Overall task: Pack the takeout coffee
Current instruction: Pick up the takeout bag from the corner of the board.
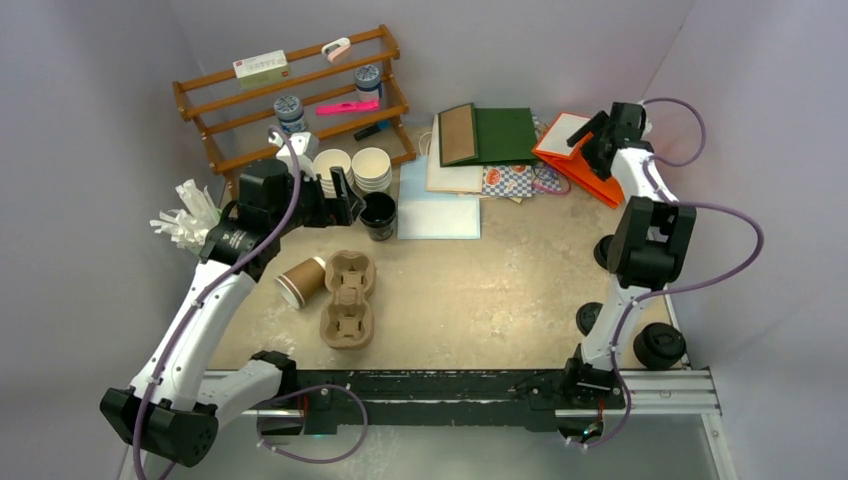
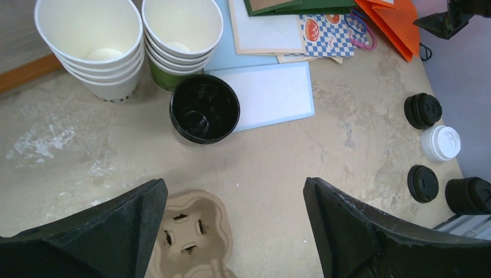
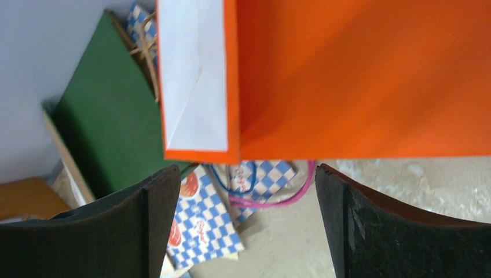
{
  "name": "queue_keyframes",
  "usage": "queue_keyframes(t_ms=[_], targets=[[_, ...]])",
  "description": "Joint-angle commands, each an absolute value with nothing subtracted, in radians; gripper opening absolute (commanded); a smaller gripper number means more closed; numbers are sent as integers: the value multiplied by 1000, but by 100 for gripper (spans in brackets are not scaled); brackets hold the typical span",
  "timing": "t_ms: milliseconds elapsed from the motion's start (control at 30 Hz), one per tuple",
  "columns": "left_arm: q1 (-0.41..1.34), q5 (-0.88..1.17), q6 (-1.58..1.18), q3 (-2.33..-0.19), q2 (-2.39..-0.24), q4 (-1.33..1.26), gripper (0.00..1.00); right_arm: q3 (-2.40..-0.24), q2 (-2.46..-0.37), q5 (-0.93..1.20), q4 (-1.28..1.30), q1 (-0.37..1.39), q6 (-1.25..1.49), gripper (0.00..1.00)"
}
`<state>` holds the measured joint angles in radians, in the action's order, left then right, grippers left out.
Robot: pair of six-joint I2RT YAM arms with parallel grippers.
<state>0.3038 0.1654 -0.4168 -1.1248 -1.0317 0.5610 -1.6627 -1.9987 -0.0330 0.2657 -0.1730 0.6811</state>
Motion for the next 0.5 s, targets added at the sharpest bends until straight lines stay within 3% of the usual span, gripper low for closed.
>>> queue_keyframes(t_ms=[0, 300, 400, 467], targets=[[308, 128, -311, -1203, -1032, 572, 94, -1732, -2058, -2, 207, -202, 706, 86], [308, 95, -266, -1227, -1057, 584, 94, -1907, -2235, 129, 179, -213, 726, 63], [308, 89, -264, -1228, -1068, 569, 93, -1942, -2266, 174, 156, -211, 750, 51], [308, 90, -269, -1227, -1076, 557, 92, -1947, -2273, 211, 144, -212, 764, 37]])
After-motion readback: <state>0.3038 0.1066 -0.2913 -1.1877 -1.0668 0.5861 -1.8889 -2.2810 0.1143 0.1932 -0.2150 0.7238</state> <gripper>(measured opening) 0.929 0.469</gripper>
